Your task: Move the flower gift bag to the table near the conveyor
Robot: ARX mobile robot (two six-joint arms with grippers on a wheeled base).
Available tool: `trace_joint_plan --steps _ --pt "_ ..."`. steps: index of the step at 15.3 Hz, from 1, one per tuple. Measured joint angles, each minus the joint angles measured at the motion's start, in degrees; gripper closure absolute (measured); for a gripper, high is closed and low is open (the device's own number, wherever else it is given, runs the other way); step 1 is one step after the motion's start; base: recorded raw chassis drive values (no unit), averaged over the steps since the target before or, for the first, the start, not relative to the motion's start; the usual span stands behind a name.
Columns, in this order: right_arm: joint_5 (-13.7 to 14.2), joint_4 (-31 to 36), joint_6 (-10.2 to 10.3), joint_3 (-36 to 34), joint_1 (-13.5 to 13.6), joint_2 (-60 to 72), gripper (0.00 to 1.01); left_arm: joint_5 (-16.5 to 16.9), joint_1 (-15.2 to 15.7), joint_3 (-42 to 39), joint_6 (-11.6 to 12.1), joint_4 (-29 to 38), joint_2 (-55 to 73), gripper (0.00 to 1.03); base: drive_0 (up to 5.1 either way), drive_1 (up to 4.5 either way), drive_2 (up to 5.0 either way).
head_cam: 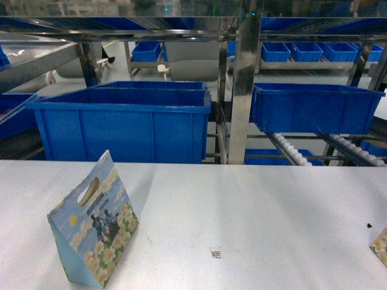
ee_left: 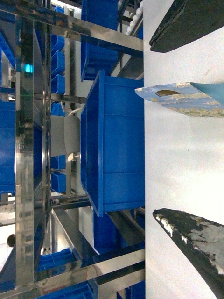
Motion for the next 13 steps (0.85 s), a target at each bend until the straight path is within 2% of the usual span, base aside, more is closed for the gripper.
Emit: trace_joint_plan --steps 1,6,13 --pt "0.02 0.0 0.0 0.0 0.0 0.0 0.04 0.0 0.0 0.0 0.0 0.0 0.0 0.06 0.0 0.0 0.0" --pt "0.02 -0.11 0.0 0.0 0.0 0.0 0.03 0.0 0.0 0.0 0.0 -0.13 0.0 0.05 0.0 -4.25 4.3" --pt "0.02 -0.04 0.0 0.0 0.0 0.0 0.03 0.0 0.0 0.0 0.0 0.02 0.0 0.05 0.0 0.0 0.0"
